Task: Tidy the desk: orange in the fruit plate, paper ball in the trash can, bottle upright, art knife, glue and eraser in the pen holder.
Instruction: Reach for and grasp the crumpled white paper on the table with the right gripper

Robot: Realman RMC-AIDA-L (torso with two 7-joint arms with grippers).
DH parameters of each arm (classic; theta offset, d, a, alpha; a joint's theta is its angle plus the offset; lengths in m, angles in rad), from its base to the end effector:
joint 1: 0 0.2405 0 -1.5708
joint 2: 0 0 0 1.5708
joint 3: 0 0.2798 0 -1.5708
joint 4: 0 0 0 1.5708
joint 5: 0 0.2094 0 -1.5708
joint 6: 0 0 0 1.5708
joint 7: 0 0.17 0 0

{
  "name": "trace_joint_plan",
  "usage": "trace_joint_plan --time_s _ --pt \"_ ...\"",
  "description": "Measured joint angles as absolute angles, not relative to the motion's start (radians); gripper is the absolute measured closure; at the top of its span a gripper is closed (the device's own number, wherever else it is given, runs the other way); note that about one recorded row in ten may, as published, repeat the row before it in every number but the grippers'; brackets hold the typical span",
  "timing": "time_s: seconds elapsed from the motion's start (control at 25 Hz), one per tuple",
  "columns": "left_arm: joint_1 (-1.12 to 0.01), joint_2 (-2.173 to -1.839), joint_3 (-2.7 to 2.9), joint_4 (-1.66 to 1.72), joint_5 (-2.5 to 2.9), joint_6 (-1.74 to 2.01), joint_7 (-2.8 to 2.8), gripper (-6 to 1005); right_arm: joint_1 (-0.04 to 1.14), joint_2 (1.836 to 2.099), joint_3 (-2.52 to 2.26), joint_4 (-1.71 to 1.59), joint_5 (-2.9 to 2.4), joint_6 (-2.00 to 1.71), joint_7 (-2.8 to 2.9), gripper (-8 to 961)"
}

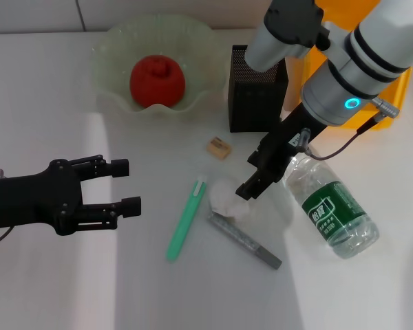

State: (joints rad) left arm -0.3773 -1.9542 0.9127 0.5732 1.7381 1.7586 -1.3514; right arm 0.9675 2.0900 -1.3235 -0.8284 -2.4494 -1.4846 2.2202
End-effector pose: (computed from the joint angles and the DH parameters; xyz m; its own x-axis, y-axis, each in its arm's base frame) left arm -0.2948 0.2873 -0.0051 0.7243 0.3878 0.5700 0.4472 -0.8936 0.0396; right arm 0.1523 0.3992 -0.0958 0.8679 -0.3827 0.3166 -0.3646 -0.9238 -0.1171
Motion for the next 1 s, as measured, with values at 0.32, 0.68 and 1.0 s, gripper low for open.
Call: trace_joint_plan --time_s 0.32,0.68,1.0 --pt "-0.377 -1.958 0.919 0.572 1.740 1.746 -1.351 179 0.975 2.091 -1.413 -0.784 -2.369 -1.406 2.226 257" --pt "-0.375 -1.966 0.918 0.569 1.767 1.729 -1.351 180 1.002 2.091 -1.444 -0.705 -2.326 -1.355 2.217 261" --pt "-0.380 -1.968 0.917 0.545 1.767 1.723 -1.339 181 1.012 2.092 -1.526 -0.665 -2.269 -1.303 2.217 263"
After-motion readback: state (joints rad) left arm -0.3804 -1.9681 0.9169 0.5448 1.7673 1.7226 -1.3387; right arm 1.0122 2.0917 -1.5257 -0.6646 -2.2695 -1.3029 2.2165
